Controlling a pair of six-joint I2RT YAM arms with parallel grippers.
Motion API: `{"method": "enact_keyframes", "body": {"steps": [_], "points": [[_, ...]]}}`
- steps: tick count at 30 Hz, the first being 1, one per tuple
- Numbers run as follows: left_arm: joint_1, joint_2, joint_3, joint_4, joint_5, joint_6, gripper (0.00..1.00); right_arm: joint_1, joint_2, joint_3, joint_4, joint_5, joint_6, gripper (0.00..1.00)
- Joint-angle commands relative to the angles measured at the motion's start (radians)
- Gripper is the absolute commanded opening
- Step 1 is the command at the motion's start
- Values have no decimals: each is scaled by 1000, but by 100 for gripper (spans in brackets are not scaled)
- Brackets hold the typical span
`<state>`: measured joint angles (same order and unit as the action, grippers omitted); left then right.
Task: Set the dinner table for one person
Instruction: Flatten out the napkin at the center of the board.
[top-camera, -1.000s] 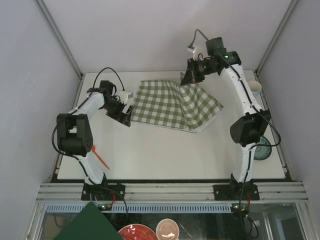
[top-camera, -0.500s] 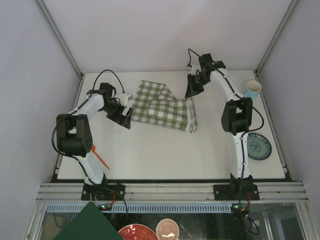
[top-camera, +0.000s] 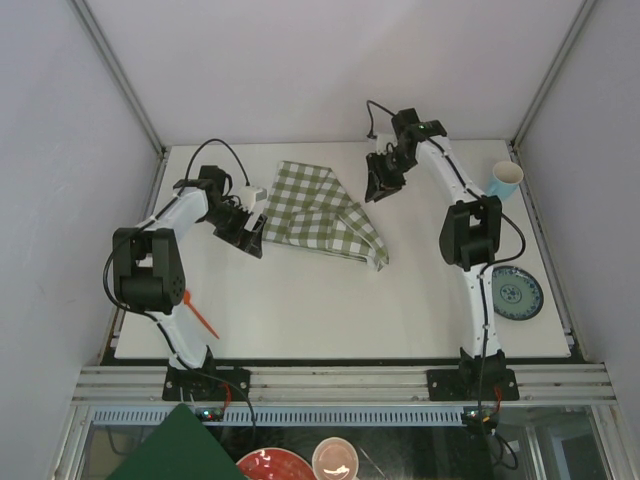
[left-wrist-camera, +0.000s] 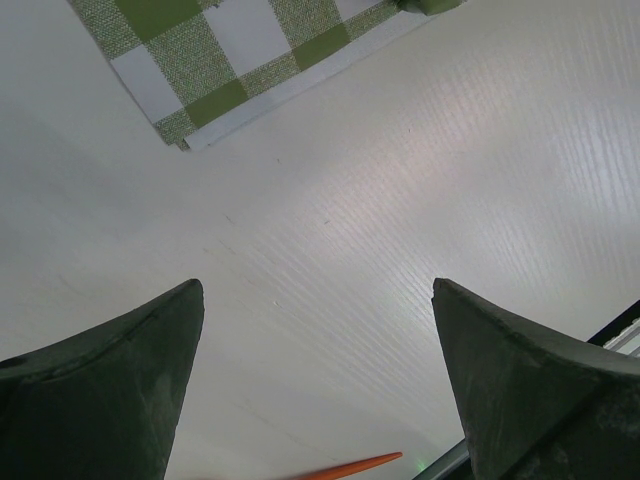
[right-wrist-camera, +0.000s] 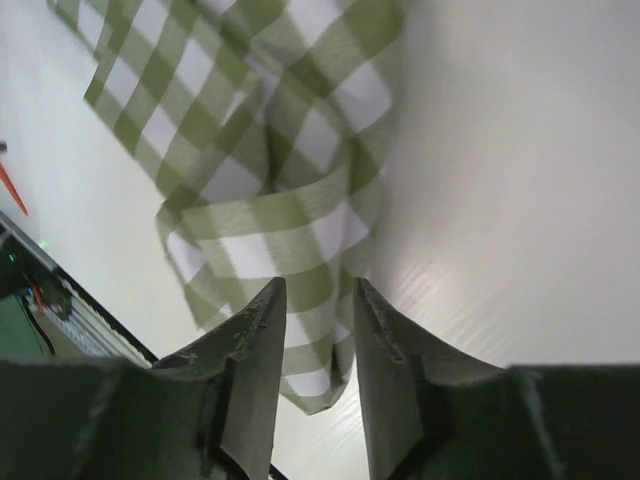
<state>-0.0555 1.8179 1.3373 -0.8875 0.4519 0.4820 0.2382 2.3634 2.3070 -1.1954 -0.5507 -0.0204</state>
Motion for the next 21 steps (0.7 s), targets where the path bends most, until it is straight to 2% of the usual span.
{"method": "enact_keyframes", "body": {"steps": [1, 8, 13, 17, 19, 21], "points": [[5, -27, 12, 8, 31, 14, 100, 63, -11, 76, -100, -13, -95, 36], [5, -43, 4, 10, 28, 13, 100, 109, 43, 103, -155, -10, -126, 41], [6, -59, -6, 11, 35, 15, 100, 149, 33, 74, -111, 37, -147, 40], [5, -64, -3, 13, 36, 15, 100, 159, 1, 74, -52, -21, -147, 40], [6, -67, -6, 18, 37, 16, 100, 164, 3, 106, -49, -43, -152, 32], [6, -72, -11, 25, 37, 16, 100, 174, -1, 113, -19, -31, -159, 17]]}}
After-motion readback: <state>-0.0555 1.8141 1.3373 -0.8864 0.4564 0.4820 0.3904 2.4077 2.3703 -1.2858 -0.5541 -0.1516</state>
